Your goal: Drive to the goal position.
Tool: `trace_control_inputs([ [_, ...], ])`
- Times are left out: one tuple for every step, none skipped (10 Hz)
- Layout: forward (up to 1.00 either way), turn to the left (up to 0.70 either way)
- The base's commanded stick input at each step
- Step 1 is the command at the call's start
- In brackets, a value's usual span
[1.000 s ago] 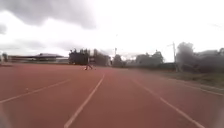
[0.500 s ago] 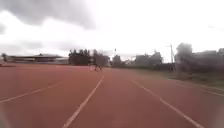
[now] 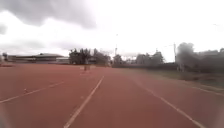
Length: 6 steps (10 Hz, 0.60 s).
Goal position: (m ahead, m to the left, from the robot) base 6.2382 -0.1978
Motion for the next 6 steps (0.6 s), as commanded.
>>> trace_control_inputs([
  [0.7,0.0],
  [0.7,0.0],
  [0.7,0.0],
  [0.7,0.0],
  [0.7,0.0],
  [0.7,0.0],
])
